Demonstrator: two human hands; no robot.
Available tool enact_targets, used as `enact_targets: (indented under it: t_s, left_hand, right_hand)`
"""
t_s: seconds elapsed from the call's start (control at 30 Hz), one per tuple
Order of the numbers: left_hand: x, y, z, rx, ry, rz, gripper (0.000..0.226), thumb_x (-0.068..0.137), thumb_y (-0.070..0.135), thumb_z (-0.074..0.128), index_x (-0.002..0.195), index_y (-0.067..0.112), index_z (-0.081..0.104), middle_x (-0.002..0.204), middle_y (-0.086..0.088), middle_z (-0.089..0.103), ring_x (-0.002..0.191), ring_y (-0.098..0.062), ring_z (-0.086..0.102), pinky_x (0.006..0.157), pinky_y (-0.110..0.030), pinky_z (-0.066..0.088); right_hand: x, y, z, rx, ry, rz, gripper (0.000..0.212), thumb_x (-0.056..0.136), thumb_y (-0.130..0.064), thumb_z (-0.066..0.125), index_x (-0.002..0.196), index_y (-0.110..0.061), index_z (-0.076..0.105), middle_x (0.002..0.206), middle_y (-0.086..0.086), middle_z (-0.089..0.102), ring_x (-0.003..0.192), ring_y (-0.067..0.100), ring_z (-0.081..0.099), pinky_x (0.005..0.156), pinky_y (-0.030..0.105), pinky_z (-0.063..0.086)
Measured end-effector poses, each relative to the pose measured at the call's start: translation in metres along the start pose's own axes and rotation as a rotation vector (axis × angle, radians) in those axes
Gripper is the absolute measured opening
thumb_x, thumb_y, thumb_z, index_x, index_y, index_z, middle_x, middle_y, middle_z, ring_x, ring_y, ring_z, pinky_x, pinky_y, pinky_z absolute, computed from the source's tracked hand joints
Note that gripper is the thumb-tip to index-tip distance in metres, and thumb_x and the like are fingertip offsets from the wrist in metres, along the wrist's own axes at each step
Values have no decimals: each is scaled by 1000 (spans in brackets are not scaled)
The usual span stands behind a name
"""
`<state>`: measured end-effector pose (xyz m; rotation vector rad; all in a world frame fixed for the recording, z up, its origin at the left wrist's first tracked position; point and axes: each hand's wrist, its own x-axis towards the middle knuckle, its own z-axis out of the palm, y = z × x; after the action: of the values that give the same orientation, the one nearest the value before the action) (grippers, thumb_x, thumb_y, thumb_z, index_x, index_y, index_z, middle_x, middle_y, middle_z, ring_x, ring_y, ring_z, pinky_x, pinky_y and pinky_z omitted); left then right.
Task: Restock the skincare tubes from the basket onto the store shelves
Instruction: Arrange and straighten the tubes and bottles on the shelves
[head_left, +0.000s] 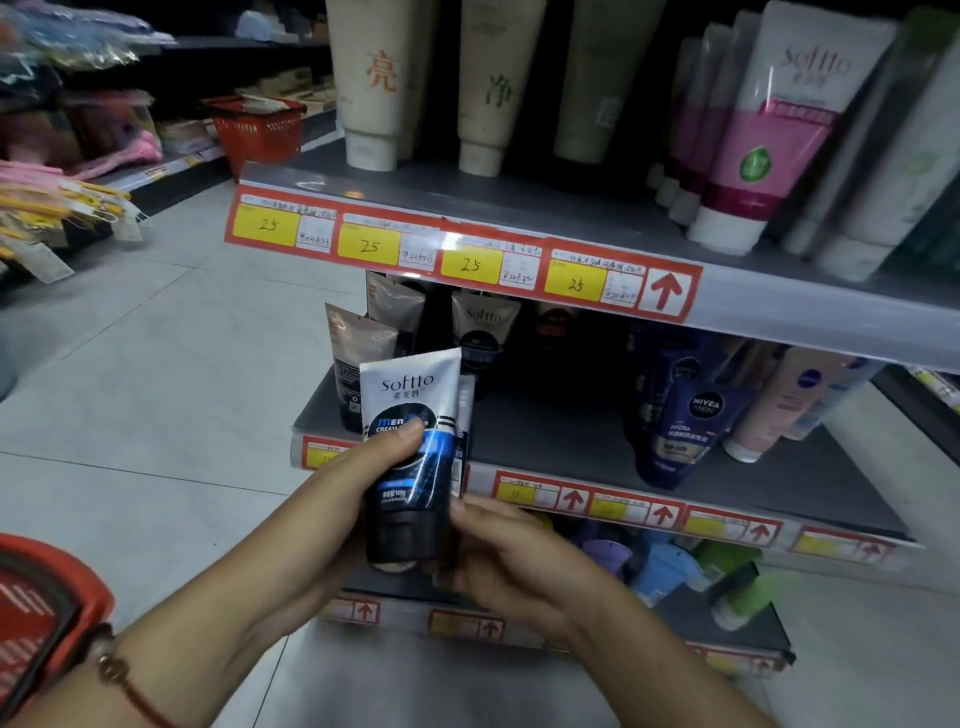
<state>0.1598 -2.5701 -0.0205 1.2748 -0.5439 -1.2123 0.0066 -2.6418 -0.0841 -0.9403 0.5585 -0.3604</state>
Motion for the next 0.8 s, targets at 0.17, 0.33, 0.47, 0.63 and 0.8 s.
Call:
enact_targets:
  t_s: [0.17,0.33,0.47,0.63,0.8]
  left_hand:
    - [-11,3,-1,221,-70,-38,22,89,28,66,100,14,78,105,-14,75,102,-29,71,96,-43,50]
    - [2,1,-7,300,36,-2,24,84,44,68,87,22,77,84,-3,77,75,-20,72,63,-30,48]
    - [6,2,-7,311,52,-1,27,85,42,67,95,18,75,87,-3,78,81,-20,74,70,-33,54]
    - [12,1,-8,313,37,14,24,85,42,68,91,20,77,89,-1,78,86,-19,74,91,-44,55]
    - [17,-1,-14,304,46,19,24,82,43,71,89,22,78,88,-1,78,87,-21,74,94,-48,54]
  right_hand:
    - [10,-28,-14,-319,135,-136,42,83,-24,72,120,-8,63,111,4,71,99,17,66,86,33,50]
    - [38,-58,-25,-682,590,-287,33,79,-23,79,108,-18,62,99,-6,71,91,13,68,80,24,55]
    - [61,-58,-37,-888,733,-256,45,75,-29,81,112,-17,56,92,-12,60,78,1,56,61,14,41]
    - [81,-46,-41,-1014,828,-275,67,64,-49,82,115,-16,52,110,-1,63,98,17,62,79,31,52]
    - [86,-42,-42,-1131,790,-228,81,51,-73,66,114,-24,59,112,0,65,102,18,62,86,38,54]
